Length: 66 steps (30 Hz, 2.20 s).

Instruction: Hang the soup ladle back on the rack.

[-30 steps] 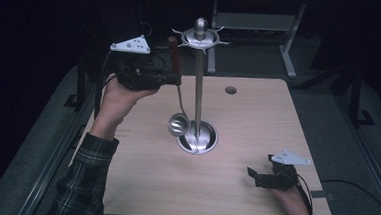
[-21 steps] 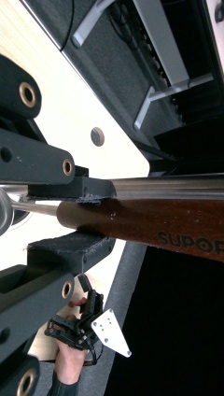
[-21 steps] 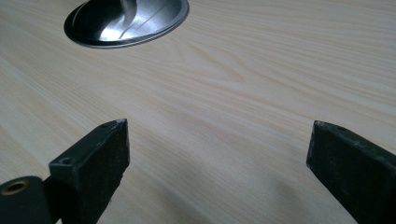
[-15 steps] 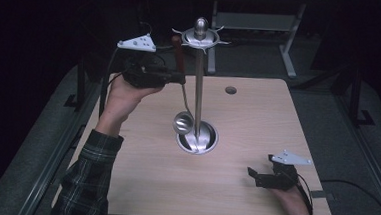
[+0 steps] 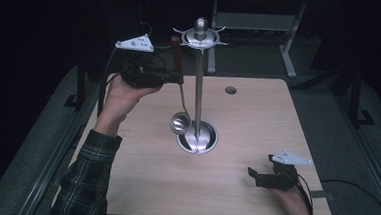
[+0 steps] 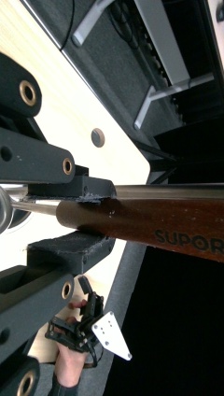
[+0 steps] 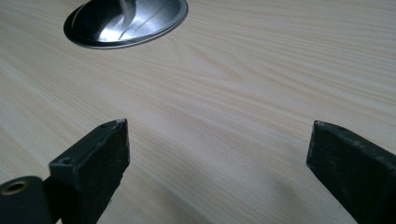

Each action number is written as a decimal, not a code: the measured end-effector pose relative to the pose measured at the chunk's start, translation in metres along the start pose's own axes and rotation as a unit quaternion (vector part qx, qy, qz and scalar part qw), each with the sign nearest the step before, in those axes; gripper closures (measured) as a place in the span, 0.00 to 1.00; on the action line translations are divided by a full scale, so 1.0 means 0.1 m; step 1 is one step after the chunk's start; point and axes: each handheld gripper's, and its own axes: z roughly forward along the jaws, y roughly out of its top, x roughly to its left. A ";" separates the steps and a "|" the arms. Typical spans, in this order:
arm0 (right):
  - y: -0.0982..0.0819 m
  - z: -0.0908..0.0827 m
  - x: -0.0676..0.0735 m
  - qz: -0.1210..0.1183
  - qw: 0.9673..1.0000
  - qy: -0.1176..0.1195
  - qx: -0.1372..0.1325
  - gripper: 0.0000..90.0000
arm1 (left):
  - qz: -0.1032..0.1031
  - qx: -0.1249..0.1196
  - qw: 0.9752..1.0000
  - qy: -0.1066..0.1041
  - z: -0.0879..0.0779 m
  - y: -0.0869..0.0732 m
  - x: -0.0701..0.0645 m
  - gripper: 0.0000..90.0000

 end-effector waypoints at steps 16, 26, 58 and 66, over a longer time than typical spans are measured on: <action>0.00 0.00 0.00 -0.001 1.000 0.001 -0.002 0.06 | -0.004 -0.023 1.000 -0.011 -0.01 0.01 0.00 0.75; 0.00 0.00 0.00 0.001 1.000 0.001 0.000 0.06 | -0.005 -0.014 1.000 -0.007 -0.01 -0.06 0.02 0.69; 0.00 0.00 -0.02 0.001 1.000 0.001 -0.002 0.05 | -0.038 0.078 0.993 0.078 -0.24 -1.26 -0.09 0.24; 0.00 0.00 -0.02 0.000 1.000 0.000 0.000 0.06 | -0.058 0.091 0.990 0.094 -0.24 -1.68 -0.09 0.22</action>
